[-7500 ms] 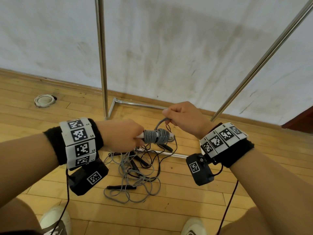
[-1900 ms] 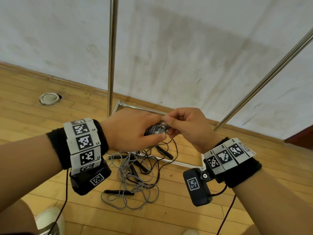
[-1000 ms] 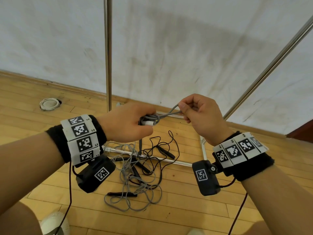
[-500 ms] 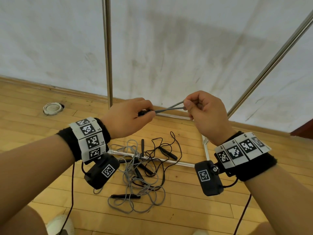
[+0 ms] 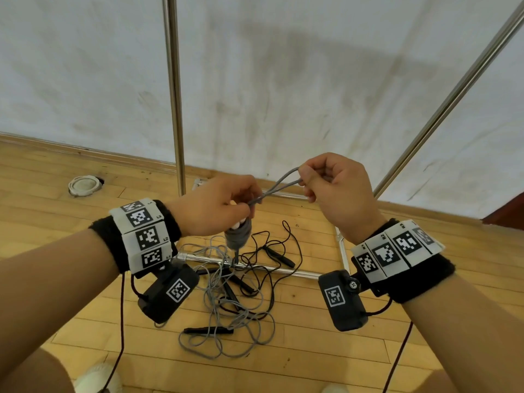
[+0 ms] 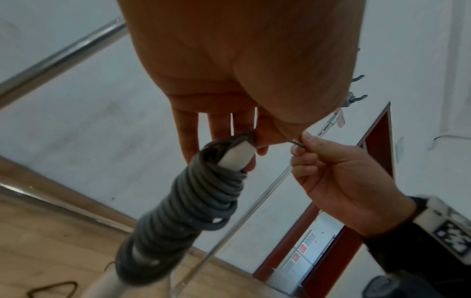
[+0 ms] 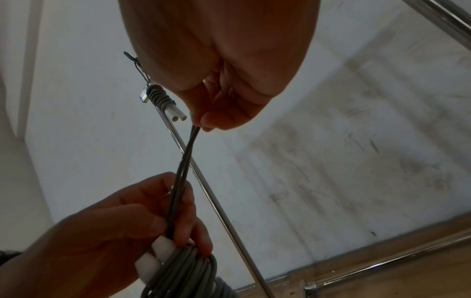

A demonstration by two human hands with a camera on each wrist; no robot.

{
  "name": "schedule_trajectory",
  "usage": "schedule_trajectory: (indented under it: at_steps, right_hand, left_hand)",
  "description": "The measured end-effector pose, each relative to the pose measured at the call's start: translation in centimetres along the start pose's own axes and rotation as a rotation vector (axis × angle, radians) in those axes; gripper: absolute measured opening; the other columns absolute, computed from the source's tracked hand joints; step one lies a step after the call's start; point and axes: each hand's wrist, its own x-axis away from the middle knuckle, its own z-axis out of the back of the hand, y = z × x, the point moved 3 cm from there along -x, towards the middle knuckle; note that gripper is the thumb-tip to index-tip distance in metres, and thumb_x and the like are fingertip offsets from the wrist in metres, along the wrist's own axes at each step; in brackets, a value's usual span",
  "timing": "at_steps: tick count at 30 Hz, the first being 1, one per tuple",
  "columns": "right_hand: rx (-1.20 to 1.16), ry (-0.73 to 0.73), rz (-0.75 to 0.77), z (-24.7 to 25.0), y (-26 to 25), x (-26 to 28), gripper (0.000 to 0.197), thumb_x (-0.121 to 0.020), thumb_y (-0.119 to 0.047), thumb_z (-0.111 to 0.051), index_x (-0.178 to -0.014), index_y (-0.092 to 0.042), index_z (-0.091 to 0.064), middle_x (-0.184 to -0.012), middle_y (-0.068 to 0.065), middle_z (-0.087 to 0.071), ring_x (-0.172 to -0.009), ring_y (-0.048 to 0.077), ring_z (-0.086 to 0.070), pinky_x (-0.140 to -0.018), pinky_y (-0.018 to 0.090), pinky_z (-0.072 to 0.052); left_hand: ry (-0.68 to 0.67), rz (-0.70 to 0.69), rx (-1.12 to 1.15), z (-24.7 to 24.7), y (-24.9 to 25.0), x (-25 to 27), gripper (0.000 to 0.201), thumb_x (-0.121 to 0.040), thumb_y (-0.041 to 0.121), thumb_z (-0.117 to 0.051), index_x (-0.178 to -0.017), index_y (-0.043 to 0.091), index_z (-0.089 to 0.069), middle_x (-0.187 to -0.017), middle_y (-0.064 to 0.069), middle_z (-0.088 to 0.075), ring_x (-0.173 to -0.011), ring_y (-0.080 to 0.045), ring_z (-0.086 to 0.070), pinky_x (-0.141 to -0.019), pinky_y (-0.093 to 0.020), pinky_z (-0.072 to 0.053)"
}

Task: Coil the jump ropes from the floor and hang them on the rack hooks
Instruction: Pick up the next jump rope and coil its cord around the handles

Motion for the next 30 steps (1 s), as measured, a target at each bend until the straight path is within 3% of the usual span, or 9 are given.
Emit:
schedule_trajectory:
  at_steps: [3, 7, 11, 15, 21, 23, 26, 28, 30]
  right_hand:
    - [-0.063, 0.008, -0.050, -0.2, 0.0, 0.0, 0.009, -0.092, -0.017, -0.067, -0.084, -0.017, -0.070, -0.066, -0.001, -0.071, -0.056, 0.009, -0.064, -0.053, 0.020, -0.051]
    - [-0.089, -0.018, -0.129, 0.0, 0.5, 0.0, 0.007, -0.090, -0.013, -0.067, -0.084, -0.010, -0.070, -0.061, 0.000, -0.068, -0.053, 0.010, -0.062, -0.050, 0.022, -0.050]
    - [-0.078, -0.159, -0.113, -0.2, 0.9, 0.6, 0.015, -0.094, -0.011, -0.061, -0.105, -0.017, -0.070, -0.089, 0.000, -0.069, -0.076, 0.015, -0.066, -0.067, 0.028, -0.056]
    - [-0.131, -0.319, -0.018, -0.3, 0.6, 1.4, 0.018, -0.090, -0.012, -0.069, -0.107, -0.010, -0.069, -0.105, 0.009, -0.071, -0.097, 0.021, -0.068, -0.084, 0.031, -0.057]
    - [-0.205, -0.243, 0.022, -0.4, 0.6, 0.9, 0.017, -0.081, 0.006, -0.073, -0.087, -0.009, -0.068, -0.082, 0.016, -0.071, -0.075, 0.021, -0.068, -0.075, 0.030, -0.057]
    - [-0.242, -0.218, 0.007, -0.3, 0.6, 0.5, 0.014, -0.081, 0.005, -0.073, -0.088, -0.006, -0.070, -0.080, 0.018, -0.072, -0.073, 0.023, -0.068, -0.071, 0.030, -0.057]
    - [-0.277, -0.204, -0.029, 0.1, 0.4, -0.1, 0.013, -0.083, 0.001, -0.071, -0.086, -0.011, -0.074, -0.076, 0.015, -0.072, -0.072, 0.023, -0.066, -0.069, 0.028, -0.057]
    - [-0.319, -0.214, -0.036, 0.3, 0.1, -0.3, 0.011, -0.085, -0.003, -0.071, -0.086, -0.014, -0.075, -0.076, 0.011, -0.071, -0.073, 0.021, -0.065, -0.070, 0.029, -0.055]
    - [-0.363, -0.230, -0.035, 0.5, -0.4, -0.6, 0.006, -0.087, -0.010, -0.067, -0.090, -0.012, -0.072, -0.083, 0.008, -0.072, -0.081, 0.021, -0.066, -0.074, 0.030, -0.053]
  left_hand:
    - [-0.021, -0.002, 0.061, -1.2, 0.9, 0.0, 0.008, -0.092, 0.018, -0.053, -0.096, 0.023, -0.059, -0.081, 0.001, -0.070, -0.083, -0.011, -0.071, -0.080, -0.039, -0.058]
    - [0.099, -0.044, -0.057, -1.5, 2.0, -0.3, 0.015, -0.098, 0.033, -0.053, -0.085, 0.029, -0.058, -0.069, 0.006, -0.069, -0.071, -0.005, -0.070, -0.064, -0.028, -0.052]
    - [0.096, -0.012, -0.087, -1.2, 2.0, -0.2, 0.016, -0.098, 0.029, -0.055, -0.086, 0.026, -0.065, -0.073, 0.012, -0.073, -0.069, -0.003, -0.069, -0.065, -0.024, -0.055]
    - [0.143, -0.004, -0.030, -0.6, 1.8, -0.2, 0.015, -0.097, 0.022, -0.058, -0.089, 0.019, -0.070, -0.073, 0.006, -0.074, -0.070, -0.001, -0.071, -0.068, -0.022, -0.052]
    - [0.212, -0.018, 0.039, -0.4, 2.1, -0.4, 0.013, -0.096, 0.013, -0.059, -0.092, 0.018, -0.071, -0.078, 0.006, -0.076, -0.077, -0.004, -0.073, -0.074, -0.033, -0.061]
    - [0.266, -0.015, 0.061, 0.1, 2.3, -0.6, 0.014, -0.096, 0.014, -0.060, -0.090, 0.020, -0.071, -0.079, 0.007, -0.076, -0.079, -0.009, -0.073, -0.076, -0.037, -0.061]
    - [0.373, -0.047, 0.078, 1.5, 3.0, -0.8, 0.015, -0.097, 0.011, -0.057, -0.093, 0.019, -0.069, -0.079, 0.005, -0.076, -0.079, -0.007, -0.073, -0.078, -0.028, -0.059]
    - [0.368, -0.066, 0.078, 2.3, 3.7, -1.0, 0.019, -0.098, 0.007, -0.053, -0.100, 0.020, -0.067, -0.078, 0.002, -0.074, -0.076, -0.006, -0.072, -0.072, -0.024, -0.059]
    - [0.307, -0.079, 0.061, 2.9, 4.6, -1.3, 0.026, -0.098, 0.006, -0.051, -0.109, 0.025, -0.066, -0.079, 0.001, -0.074, -0.077, -0.008, -0.072, -0.072, -0.030, -0.060]
